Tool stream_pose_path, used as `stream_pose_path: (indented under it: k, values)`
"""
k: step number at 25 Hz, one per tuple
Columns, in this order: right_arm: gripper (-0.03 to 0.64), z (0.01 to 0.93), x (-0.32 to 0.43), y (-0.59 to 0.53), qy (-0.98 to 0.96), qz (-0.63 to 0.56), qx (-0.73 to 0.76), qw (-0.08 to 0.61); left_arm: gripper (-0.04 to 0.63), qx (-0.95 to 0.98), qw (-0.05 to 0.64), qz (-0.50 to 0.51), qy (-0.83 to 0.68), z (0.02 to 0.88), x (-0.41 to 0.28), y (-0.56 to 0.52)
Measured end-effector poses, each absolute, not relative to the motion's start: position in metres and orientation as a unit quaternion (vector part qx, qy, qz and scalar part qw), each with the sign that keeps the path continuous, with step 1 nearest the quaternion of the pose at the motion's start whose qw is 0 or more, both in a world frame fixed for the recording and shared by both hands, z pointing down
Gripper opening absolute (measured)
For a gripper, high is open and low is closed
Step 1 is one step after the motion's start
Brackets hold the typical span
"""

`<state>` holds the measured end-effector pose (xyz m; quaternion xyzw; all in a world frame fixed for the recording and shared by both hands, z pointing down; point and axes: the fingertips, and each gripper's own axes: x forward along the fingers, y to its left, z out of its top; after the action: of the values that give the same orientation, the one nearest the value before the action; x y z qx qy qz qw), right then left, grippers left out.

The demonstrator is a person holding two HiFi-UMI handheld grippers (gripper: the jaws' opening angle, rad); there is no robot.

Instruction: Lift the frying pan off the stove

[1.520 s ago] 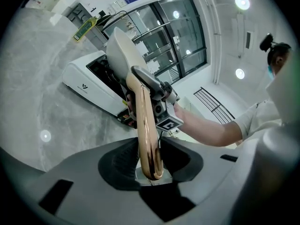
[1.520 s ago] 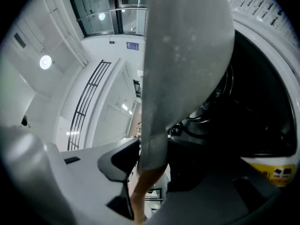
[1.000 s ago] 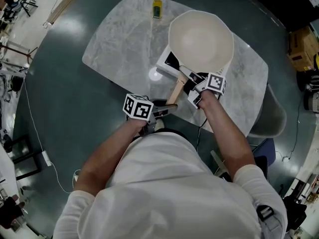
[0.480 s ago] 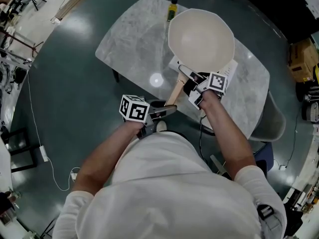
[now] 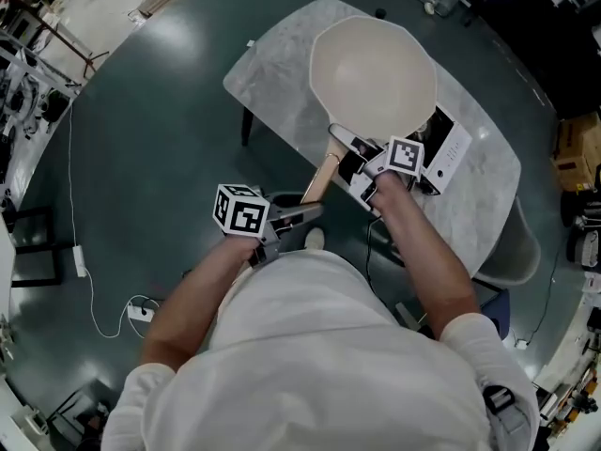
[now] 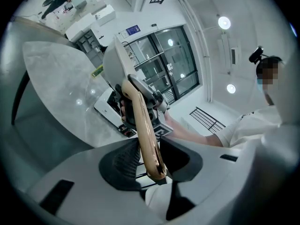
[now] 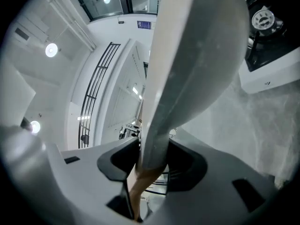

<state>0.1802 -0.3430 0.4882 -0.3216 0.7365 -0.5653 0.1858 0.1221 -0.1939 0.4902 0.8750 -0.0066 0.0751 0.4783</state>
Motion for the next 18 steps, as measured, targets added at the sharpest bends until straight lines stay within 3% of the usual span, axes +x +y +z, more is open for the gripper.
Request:
stream_pose_path:
  k: [18]
  values:
    - [0.181,0.477,-0.007,-0.287,0.771,-0.572,-0.246,0.131,0.141,0.879,0.473,0.018,-0.067,0.482,-0.033,-0.129]
